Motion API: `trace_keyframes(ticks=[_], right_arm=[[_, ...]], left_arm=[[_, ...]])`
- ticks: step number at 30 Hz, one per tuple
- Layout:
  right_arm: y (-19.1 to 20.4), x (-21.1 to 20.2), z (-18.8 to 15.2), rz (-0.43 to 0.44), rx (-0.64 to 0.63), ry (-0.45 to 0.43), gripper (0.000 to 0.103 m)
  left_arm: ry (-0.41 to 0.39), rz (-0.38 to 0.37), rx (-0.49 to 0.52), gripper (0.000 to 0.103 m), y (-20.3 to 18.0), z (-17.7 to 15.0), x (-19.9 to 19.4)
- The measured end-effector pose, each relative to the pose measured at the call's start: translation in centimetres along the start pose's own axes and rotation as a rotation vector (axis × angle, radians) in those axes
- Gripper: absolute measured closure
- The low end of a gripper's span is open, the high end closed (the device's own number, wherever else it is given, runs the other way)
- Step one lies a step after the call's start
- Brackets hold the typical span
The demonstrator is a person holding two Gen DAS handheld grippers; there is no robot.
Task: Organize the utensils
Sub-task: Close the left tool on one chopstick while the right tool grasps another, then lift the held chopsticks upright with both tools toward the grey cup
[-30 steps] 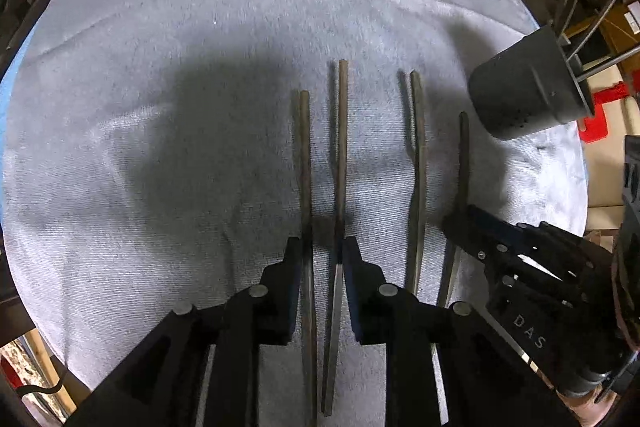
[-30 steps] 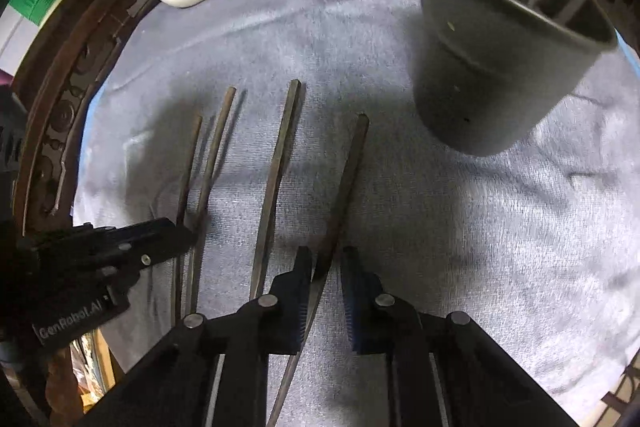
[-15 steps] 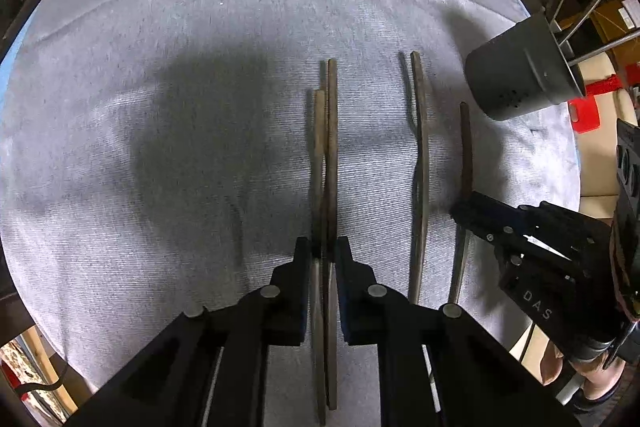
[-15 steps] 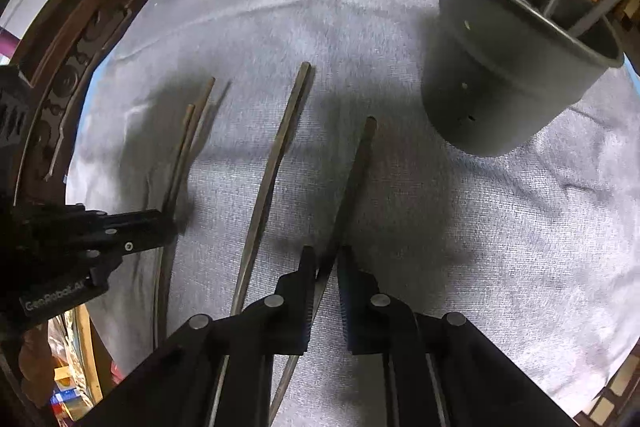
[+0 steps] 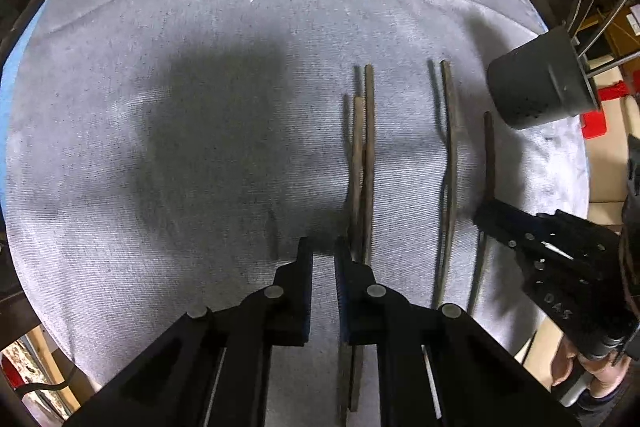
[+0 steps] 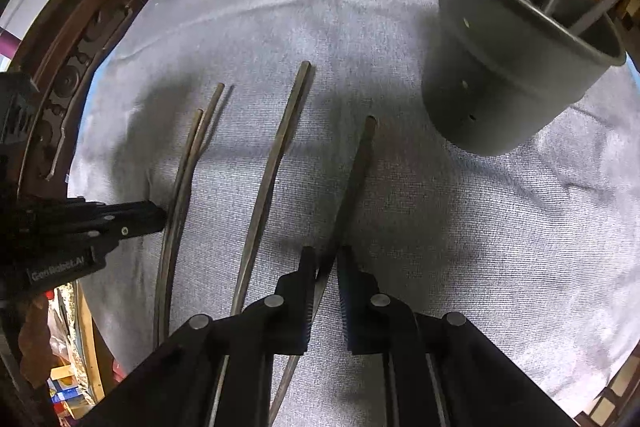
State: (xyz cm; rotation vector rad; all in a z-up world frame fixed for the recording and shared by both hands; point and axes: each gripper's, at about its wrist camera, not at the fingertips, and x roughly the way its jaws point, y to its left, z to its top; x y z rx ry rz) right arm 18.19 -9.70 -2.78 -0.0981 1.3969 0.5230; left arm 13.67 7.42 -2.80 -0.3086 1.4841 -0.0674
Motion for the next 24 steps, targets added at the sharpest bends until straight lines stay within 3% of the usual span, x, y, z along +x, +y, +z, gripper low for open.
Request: trace_keyframes(ticks=[5,11,17,24], right_arm=[[0.0,0.0,0.1,0.001,-0.003,-0.003,0.09],[-0.1,0.0,-0.1,0.006,-0.001,-0.007,0.09],[0.0,0.0,-0.2,0.004,-0.007,-0.005,0.09],[0.7,0.3,0.9,-0.022,-0.068,0.079,0.089]], left_arm=[[-0.018,-0.024,0.006,0.092,-0.2,0.4,-1.5],[0.005,0.01,0.02,0.09,-1.7,0.6,-0.3],[0.014,0.04,0.035,0.097,-1.9,1.0,0.4],[0.084,0.05,0.016,0.096,-0.6,2.2,0.7]])
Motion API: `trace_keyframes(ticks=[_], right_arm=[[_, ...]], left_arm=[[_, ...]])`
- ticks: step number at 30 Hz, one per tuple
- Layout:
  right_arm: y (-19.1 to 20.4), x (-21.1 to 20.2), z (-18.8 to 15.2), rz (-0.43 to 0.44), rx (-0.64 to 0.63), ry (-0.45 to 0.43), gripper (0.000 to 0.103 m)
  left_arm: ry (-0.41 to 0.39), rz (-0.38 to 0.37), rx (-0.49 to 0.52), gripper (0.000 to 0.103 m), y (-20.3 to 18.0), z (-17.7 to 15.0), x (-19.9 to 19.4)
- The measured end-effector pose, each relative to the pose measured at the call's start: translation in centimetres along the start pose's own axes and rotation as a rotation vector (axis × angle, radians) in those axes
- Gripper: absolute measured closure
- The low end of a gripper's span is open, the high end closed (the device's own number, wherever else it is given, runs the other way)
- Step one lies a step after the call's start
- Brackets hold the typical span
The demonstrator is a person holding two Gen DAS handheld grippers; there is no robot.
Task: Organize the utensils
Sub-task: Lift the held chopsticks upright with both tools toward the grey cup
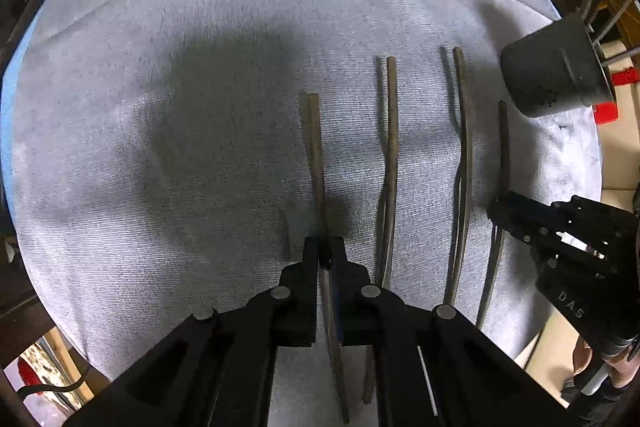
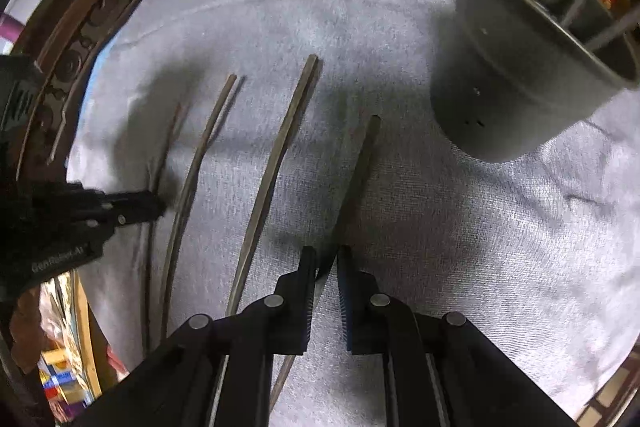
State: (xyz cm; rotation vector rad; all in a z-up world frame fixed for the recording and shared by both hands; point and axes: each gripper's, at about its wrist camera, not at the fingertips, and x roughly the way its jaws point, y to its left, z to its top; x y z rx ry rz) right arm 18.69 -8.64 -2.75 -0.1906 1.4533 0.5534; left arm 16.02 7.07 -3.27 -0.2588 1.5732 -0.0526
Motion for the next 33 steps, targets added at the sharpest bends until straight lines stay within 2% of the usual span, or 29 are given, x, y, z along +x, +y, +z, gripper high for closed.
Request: trace_keyframes(ticks=[3,8,14,20,26,29,33], right_arm=[[-0.1,0.2,1.0,0.004,0.017,0.042,0.089],[-0.4,0.5,2.2,0.012,0.046,0.084,0.09],[-1.9,0.1,1.5,0.07,0.116,0.052,0.096],[-2.7,-1.7,-1.4,0.069,0.135,-0.052,0.096],[-3.9,-4.2,-3.9,0.093,0.189,-0.177,0.097],[-4.5,-6.1,-5.3,0.088,0.223,-0.277,0.097],[-5.7,-10.0,-6.7,0.045,0.291,-0.505,0.097]], left_arm=[[0.012,0.006,-0.006,0.096,0.9,1.7,0.5],[0.008,0.027,0.002,0.097,0.5,2.3,0.6],[-0.037,-0.01,-0.03,0.098,1.3,1.0,0.4],[-0.133,-0.037,-0.049,0.098,2.4,-0.7,-1.5],[-0.248,-0.048,-0.058,0.098,2.5,-2.8,-5.2],[-0.336,-0.036,-0.067,0.098,2.6,-3.1,-7.8],[-0.525,0.019,-0.095,0.098,2.3,-3.8,-10.7]])
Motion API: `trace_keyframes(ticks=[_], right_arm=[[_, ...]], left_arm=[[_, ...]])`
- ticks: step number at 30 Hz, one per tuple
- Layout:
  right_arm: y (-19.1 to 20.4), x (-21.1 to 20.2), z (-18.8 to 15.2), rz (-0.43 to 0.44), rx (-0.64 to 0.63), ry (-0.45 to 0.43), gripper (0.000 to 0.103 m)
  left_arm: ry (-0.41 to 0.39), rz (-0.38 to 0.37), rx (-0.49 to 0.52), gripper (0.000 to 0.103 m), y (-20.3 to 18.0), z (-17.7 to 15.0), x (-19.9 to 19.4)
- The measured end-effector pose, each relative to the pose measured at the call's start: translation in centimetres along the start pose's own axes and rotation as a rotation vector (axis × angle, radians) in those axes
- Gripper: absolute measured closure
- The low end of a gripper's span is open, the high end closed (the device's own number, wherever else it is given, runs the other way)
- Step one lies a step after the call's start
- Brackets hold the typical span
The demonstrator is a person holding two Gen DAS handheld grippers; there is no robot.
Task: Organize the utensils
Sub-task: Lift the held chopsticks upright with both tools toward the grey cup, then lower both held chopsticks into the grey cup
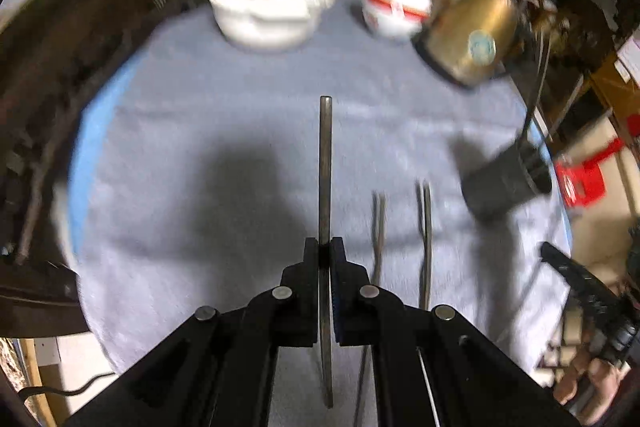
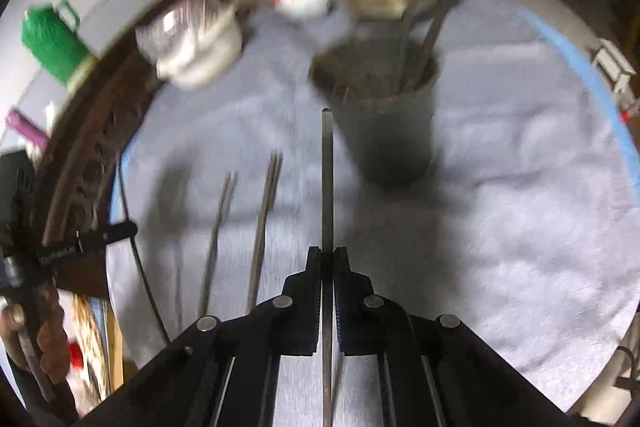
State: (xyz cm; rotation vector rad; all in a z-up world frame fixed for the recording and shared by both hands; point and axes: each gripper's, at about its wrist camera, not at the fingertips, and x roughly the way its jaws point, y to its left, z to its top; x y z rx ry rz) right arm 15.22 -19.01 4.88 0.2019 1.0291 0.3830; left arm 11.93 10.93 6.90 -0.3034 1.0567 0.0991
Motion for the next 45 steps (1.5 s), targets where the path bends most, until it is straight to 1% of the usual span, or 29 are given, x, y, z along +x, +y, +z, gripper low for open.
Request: trace_keyframes(ticks=[1,3,4,6,7,8,10,11,12,16,20,24,29,34,38,45], right_arm=[[-0.4,-1.0,0.6,-0.022,0.006,-0.045,0.097],[-1.1,-3.2,1.2,-0.05,0.032,-0.172,0.097],[-1.4,-4.4,1.2,-0.097,0.038,-0.259,0.097],[-1.1,-5.9,1.2,-0.147,0.024,-0.356,0.097],[-1.4,-6.5,1.1,-0.172,0.028,-0.402,0.097],[-1.5,-6.7,0.8,-0.189,0.026,-0.425,0.097],[-1.3,-7.0,0.1,-0.217,0.004,-0.451,0.096],[-1.0,-7.0,-0.2,-0.227,-0.017,-0.46,0.096],[-0.8,-7.5,-0.7,-0.231,-0.034,-0.47,0.096],[0.3,-8.0,-1.7,-0.223,-0.064,-0.484,0.095],[0.4,-9.1,-3.6,-0.204,-0.062,-0.498,0.095],[0.2,-10.2,-5.4,-0.19,-0.05,-0.504,0.095],[-0.3,-10.8,-6.8,-0.179,-0.028,-0.506,0.095],[-1.0,-11.2,-6.1,-0.165,0.008,-0.511,0.095],[-1.3,-12.8,-5.6,-0.152,0.022,-0.544,0.095],[-2.1,-15.1,-4.1,-0.115,0.059,-0.591,0.095]], left_arm=[[-0.034,0.005,-0.003,0.098,-0.1,0.2,-0.3],[-0.123,0.024,-0.016,0.098,-0.3,0.1,-1.4],[-0.176,0.04,-0.017,0.098,-0.4,-0.1,-1.9],[-0.241,0.074,-0.02,0.098,-0.6,-0.5,-2.4],[-0.258,0.08,-0.021,0.098,-0.6,-0.6,-2.2],[-0.276,0.089,-0.019,0.098,-0.8,-0.9,-2.3],[-0.317,0.113,-0.015,0.098,-0.8,-1.7,-2.4],[-0.33,0.119,-0.014,0.098,-0.9,-2.1,-2.1],[-0.335,0.118,-0.017,0.097,-0.6,-2.4,-2.8],[-0.375,0.123,-0.027,0.097,0.1,-4.0,-4.4],[-0.397,0.11,-0.047,0.096,1.0,-5.6,-5.9],[-0.403,0.086,-0.081,0.096,2.0,-7.3,-7.5],[-0.409,0.067,-0.088,0.095,2.4,-9.0,-8.6],[-0.413,0.03,-0.118,0.098,2.5,-8.6,-9.2],[-0.435,-0.009,-0.127,0.098,2.1,-7.7,-10.3],[-0.498,-0.106,-0.102,0.098,-0.6,-5.0,-12.5]])
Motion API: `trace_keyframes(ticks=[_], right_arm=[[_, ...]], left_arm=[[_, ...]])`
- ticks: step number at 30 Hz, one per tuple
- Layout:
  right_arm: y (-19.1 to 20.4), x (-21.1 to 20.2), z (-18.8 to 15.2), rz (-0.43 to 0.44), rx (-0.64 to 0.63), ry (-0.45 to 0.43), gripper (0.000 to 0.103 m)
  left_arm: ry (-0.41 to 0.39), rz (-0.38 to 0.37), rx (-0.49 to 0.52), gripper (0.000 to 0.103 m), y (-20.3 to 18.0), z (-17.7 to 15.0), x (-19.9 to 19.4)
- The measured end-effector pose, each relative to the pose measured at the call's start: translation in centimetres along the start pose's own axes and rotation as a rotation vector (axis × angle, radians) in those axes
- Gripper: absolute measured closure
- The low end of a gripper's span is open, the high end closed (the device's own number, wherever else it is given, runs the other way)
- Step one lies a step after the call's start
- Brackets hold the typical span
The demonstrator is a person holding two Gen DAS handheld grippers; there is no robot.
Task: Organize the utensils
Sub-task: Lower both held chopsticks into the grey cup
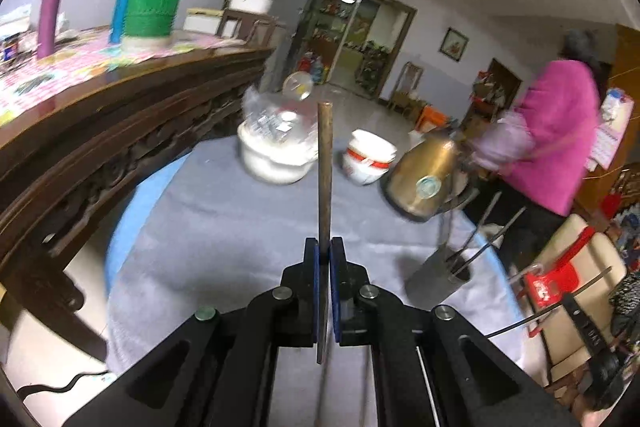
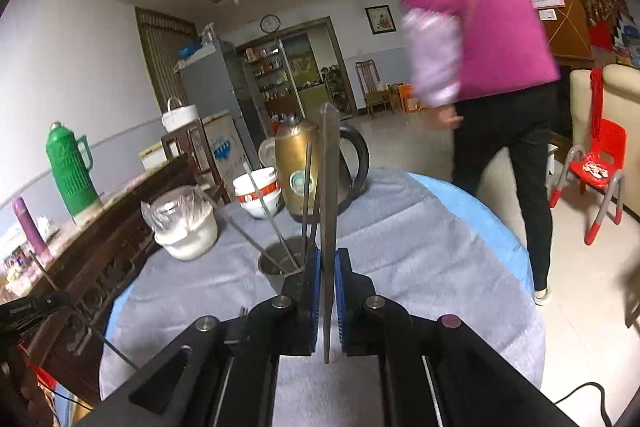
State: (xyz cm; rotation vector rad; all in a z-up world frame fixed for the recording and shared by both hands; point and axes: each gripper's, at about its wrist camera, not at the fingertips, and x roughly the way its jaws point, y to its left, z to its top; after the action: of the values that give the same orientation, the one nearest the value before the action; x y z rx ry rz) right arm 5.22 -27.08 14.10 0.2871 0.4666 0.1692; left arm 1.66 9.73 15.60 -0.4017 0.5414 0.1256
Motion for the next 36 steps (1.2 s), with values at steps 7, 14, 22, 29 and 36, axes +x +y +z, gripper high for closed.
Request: trace_keyframes(ticks=[7,14,22,29,36], right_arm=[[0.3,-0.8,2.6,0.036,0.013,-0.052,0.095],[1.4,-0.7,5.8,0.069,-0.009,-0.1,0.095],[2.6,1.8,8.8,0.085,-0.038,-0.107,0.095],[2.6,5.8,8.9,0.071,-0.054,-0.046,0.095],[1.9,9.8,6.8,0.055,-0.044,0.034,0.095]], left_arm=[[-0.046,-0.117,0.011,0.098,-4.6,2.9,0.2],[-0.053,-0.197,0.02,0.098,-9.1,5.2,2.3],[-0.043,-0.233,0.036,0.098,-13.1,6.6,5.3],[-0.008,-0.218,0.041,0.098,-14.4,6.4,8.8],[0.049,-0.2,0.021,0.098,-14.2,5.2,12.5]])
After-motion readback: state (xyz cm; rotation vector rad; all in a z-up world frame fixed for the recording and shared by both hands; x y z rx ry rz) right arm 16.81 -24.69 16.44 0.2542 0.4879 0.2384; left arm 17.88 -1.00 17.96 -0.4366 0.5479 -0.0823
